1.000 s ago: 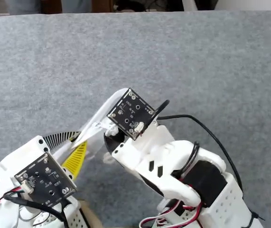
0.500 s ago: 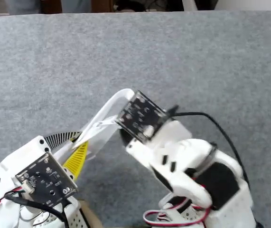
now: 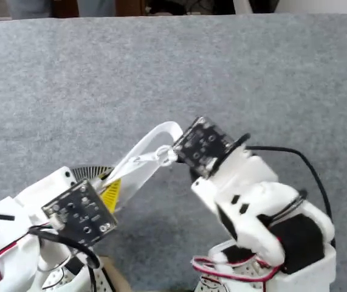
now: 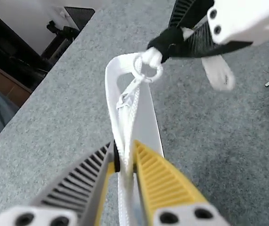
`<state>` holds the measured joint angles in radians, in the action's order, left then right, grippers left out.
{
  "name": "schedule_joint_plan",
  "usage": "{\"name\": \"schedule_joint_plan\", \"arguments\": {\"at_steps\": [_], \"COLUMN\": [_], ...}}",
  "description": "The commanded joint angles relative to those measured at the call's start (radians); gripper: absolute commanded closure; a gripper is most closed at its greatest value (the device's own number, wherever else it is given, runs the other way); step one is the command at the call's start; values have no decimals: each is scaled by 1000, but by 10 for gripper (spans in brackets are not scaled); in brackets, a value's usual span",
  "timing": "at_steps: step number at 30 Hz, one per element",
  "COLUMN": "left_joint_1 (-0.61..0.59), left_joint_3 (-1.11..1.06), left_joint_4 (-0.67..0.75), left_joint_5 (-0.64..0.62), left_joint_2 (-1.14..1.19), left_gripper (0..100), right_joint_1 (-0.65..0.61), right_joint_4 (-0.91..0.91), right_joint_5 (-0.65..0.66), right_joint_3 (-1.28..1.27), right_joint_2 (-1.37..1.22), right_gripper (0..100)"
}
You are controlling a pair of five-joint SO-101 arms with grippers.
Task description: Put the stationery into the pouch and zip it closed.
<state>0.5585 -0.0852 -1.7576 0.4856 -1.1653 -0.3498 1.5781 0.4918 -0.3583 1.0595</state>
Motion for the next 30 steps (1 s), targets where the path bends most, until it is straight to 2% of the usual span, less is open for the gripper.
{"name": "schedule_joint_plan", "arguments": {"at_steps": [1,10,18,21,23,26,30], "left_joint_1": [1,-1,-36,-47,-44,-41,-41], "left_joint_3": [25,70,73,65,65,65,64], "left_joint_4": [-2,-3,-3,-3,-3,-3,-3], "left_joint_5": [-6,-6,-3,-3,-5,-6,-6], "left_joint_2": [-12,-12,-12,-12,-12,-6,-3], "left_gripper": [973,973,973,973,973,973,973], "right_joint_1": [68,87,235,249,203,68,-94], "right_joint_4": [3,-11,-11,-11,-15,15,166], "right_joint_5": [44,48,49,49,49,49,38], "right_joint_3": [27,-50,-107,-108,-107,-85,1], "right_joint_2": [2,2,2,2,2,2,2], "right_gripper": [986,986,986,986,984,965,815]}}
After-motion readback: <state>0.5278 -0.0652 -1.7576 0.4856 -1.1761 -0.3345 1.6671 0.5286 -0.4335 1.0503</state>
